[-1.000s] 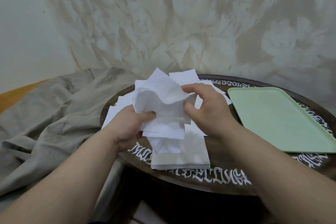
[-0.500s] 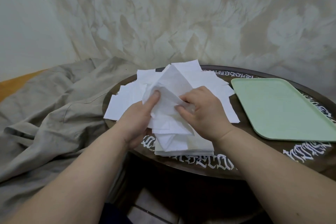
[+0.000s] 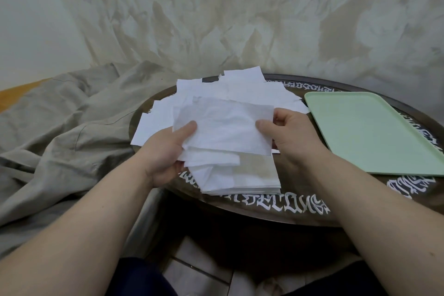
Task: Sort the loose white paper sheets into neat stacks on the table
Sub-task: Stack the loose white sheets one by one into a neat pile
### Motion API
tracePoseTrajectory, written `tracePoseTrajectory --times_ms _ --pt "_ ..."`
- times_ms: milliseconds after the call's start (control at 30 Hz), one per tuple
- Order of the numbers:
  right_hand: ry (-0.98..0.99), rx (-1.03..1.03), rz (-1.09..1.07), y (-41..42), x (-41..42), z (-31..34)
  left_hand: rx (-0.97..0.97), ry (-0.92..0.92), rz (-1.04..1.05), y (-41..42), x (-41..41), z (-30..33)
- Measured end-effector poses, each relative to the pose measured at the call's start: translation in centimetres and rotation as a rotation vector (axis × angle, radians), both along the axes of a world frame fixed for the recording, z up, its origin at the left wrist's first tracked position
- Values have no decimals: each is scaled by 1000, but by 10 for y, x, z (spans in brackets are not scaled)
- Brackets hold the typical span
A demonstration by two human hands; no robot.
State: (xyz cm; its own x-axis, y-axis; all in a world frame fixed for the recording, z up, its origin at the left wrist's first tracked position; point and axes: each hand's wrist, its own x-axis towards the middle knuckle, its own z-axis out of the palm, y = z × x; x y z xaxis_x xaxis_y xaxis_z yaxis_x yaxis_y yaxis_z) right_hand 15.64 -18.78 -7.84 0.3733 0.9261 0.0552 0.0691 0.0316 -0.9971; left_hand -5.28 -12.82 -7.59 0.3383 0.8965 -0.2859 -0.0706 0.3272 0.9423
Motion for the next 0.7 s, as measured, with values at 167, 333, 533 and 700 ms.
tracePoseTrajectory --times_ms 167,333,533,700 --pt "-98 -225 131 -9 16 -8 167 159 120 11 -10 -10" --pt "-270 -367 208 -11 22 -23 319 186 353 23 -17 -13" --pt "-295 -354 184 -8 22 -26 441 185 529 28 -23 -9" --pt "-369 -365 181 -6 19 -28 406 114 489 26 -21 -10"
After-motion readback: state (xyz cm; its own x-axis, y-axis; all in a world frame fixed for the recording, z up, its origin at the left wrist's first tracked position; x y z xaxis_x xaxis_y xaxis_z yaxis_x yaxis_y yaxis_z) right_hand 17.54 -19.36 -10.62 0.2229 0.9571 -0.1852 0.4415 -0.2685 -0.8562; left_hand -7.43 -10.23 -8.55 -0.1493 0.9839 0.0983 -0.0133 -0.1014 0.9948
